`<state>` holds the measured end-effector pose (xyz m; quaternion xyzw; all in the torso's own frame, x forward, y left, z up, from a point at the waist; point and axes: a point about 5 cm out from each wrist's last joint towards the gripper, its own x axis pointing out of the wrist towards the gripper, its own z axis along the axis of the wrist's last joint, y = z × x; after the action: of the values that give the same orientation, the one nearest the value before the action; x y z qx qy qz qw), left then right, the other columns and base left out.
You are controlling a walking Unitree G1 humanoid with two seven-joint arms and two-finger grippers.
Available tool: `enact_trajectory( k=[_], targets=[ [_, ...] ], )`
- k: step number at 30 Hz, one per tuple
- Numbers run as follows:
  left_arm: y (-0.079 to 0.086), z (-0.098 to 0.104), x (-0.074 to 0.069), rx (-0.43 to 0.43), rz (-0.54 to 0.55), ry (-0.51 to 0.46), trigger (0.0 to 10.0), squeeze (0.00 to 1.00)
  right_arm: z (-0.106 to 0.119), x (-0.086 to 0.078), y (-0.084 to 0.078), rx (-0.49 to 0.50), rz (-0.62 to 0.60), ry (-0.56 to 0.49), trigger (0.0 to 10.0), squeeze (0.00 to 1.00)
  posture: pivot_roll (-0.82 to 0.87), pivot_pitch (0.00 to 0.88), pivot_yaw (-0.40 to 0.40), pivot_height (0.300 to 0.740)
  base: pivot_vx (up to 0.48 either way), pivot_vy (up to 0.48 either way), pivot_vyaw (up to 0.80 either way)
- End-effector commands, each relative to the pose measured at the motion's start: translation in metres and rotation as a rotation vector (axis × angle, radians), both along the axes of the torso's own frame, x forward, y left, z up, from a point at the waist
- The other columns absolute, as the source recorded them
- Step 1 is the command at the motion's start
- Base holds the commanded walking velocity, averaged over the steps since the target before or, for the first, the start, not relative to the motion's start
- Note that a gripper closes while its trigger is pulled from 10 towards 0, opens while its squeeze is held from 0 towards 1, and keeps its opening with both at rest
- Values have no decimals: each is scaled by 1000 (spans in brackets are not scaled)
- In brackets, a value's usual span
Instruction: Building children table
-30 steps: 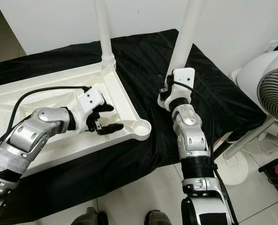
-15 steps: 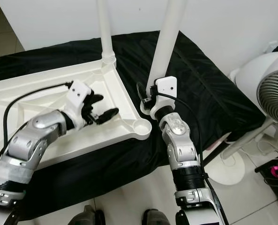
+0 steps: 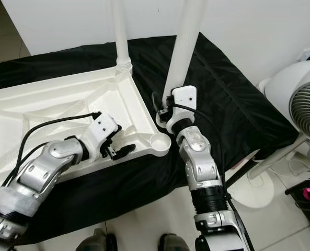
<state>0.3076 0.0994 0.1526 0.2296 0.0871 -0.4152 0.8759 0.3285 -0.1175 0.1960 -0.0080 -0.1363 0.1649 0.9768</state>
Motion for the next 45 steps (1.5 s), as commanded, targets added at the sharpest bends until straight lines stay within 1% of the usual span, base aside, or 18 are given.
enact_trajectory(
  k=[1, 4, 5, 6, 8, 15, 16, 17, 18, 20, 21, 24, 26, 27, 28, 35, 38, 45],
  targets=[
    [3, -3, 9, 32, 120, -72, 10000, 0, 6, 0, -4, 1, -15, -31, 10000, 0, -86, 85, 12, 740, 0, 0, 0],
    [4, -1, 14, 38, 165, -103, 10000, 0, 6, 0, -4, 3, -20, -31, 10000, 0, -86, 85, 12, 740, 0, 0, 0],
    [7, -1, 22, 51, 215, -120, 10000, 0, 6, 0, -5, 7, -23, -31, 10000, 0, -96, 94, 11, 740, 0, 0, 0],
    [7, -1, 22, 51, 215, -120, 10000, 0, 6, 0, -5, 7, -23, -31, 10000, 0, -96, 94, 11, 740, 0, 0, 0],
    [10, 5, 36, 44, 310, -153, 10000, 0, 5, -2, -5, 11, -26, -28, 10000, 0, -100, 97, 17, 740, 0, 0, 0],
    [10, 5, 36, 44, 310, -153, 10000, 0, 5, -2, -5, 11, -26, -28, 10000, 0, -100, 97, 17, 740, 0, 0, 0],
    [12, 10, 42, 37, 353, -176, 10000, 0, 4, -2, -5, 12, -28, -27, 10000, 0, -101, 100, 18, 740, 0, 0, 0],
    [12, 10, 42, 37, 353, -176, 10000, 0, 4, -2, -5, 12, -28, -27, 10000, 0, -101, 100, 18, 740, 0, 0, 0],
    [16, 22, 47, -16, 411, -207, 10000, 0, 3, -4, -6, 17, -38, -24, 10000, 0, -101, 110, 25, 740, 0, 0, 0],
    [17, 24, 48, -29, 416, -213, 10000, 0, 3, -4, -7, 19, -40, -23, 10000, 0, -101, 110, 25, 740, 0, 0, 0],
    [17, 26, 45, -63, 393, -190, 10000, 0, 2, -5, -7, 16, -40, -20, 10000, 0, -95, 111, 24, 740, 0, 0, 0],
    [17, 26, 42, -84, 373, -172, 10000, 0, 1, -5, -7, 14, -39, -18, 10000, 0, -93, 112, 23, 740, 0, 0, 0],
    [14, 32, 30, -186, 265, -140, 10000, 0, -3, -7, -6, 6, -30, -9, 10000, 0, -77, 110, 18, 740, 0, 0, 0],
    [14, 32, 30, -186, 265, -140, 10000, 0, -3, -7, -6, 6, -30, -9, 10000, 0, -77, 110, 18, 740, 0, 0, 0],
    [13, 37, 17, -244, 175, -145, 10000, 0, -5, -9, -5, 2, -18, -4, 10000, 0, -73, 110, 17, 740, 0, 0, 0],
    [12, 35, 0, -270, 72, -124, 10000, 0, -6, -10, -2, 16, 10, -7, 10000, 0, -64, 110, 10, 740, 0, 0, 0],
    [9, 26, -16, -301, -17, -43, 10000, 0, -5, -10, 2, 26, 33, -13, 10000, 0, -52, 108, 2, 740, 0, 0, 0],
    [5, 18, -31, -329, -84, 23, 10000, 0, -6, -12, 4, 22, 57, -13, 10000, 0, -48, 102, -10, 740, 0, 0, 0]
  ],
)
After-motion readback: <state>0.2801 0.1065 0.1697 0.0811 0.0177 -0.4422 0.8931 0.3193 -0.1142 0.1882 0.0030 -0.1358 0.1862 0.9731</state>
